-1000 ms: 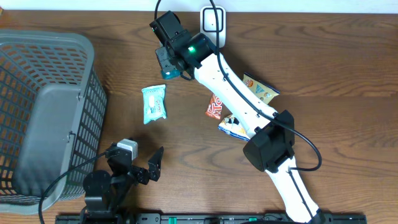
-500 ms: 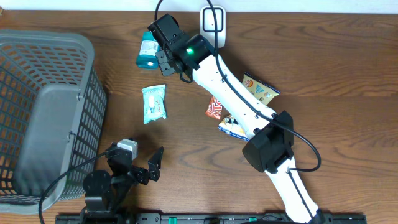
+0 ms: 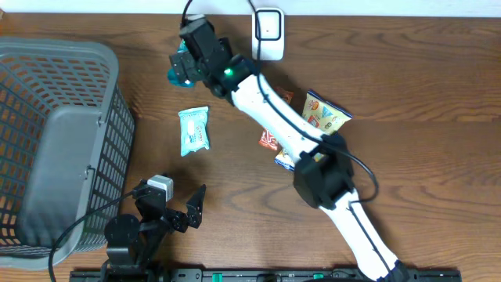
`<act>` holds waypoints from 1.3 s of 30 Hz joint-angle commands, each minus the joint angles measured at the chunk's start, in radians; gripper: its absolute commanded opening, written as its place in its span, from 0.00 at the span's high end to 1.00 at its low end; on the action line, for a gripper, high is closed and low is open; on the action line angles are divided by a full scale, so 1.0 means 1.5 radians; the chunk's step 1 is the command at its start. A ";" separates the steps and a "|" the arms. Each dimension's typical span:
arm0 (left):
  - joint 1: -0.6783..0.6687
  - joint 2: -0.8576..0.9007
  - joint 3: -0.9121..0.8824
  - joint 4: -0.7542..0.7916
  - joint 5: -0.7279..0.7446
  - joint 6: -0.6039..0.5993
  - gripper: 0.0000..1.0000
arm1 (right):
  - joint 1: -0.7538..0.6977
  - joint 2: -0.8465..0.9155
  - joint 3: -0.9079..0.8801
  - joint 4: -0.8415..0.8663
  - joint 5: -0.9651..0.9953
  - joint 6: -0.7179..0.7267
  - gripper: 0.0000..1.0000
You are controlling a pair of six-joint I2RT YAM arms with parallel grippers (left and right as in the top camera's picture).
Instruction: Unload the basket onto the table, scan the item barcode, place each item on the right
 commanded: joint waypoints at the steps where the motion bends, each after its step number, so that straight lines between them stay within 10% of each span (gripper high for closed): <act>1: 0.002 -0.004 -0.010 -0.012 0.006 -0.003 0.00 | 0.002 0.061 -0.007 0.078 0.002 -0.039 0.01; 5: 0.002 -0.004 -0.010 -0.012 0.006 -0.003 0.00 | 0.002 0.115 -0.007 0.246 -0.010 -0.073 0.21; 9: 0.002 -0.004 -0.010 -0.012 0.006 -0.003 0.01 | -0.001 0.149 -0.007 0.386 -0.013 -0.078 0.99; 26: 0.002 -0.004 -0.010 -0.012 0.006 -0.003 0.01 | -0.036 0.213 0.003 0.475 -0.104 -0.015 0.99; 39: 0.002 -0.004 -0.010 -0.012 0.006 -0.003 0.01 | -0.037 0.188 0.016 0.120 -0.130 -0.149 0.99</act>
